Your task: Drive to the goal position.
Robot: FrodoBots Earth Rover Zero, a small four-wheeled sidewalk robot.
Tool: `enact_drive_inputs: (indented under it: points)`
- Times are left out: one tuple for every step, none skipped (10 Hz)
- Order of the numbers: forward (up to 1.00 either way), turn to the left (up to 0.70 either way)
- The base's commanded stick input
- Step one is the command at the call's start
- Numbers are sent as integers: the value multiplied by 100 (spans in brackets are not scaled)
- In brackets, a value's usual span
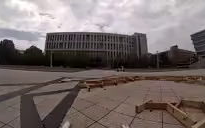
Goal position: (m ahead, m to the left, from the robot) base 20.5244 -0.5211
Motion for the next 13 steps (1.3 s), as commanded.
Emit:
enact_drive_inputs:
  points:
    - [70,35]
    - [70,35]
    - [69,35]
    - [68,34]
    - [66,33]
    - [65,33]
    - [-10,14]
    - [-70,0]
    - [-70,0]
    - [-70,0]
    - [-70,0]
    - [-70,0]
    - [-70,0]
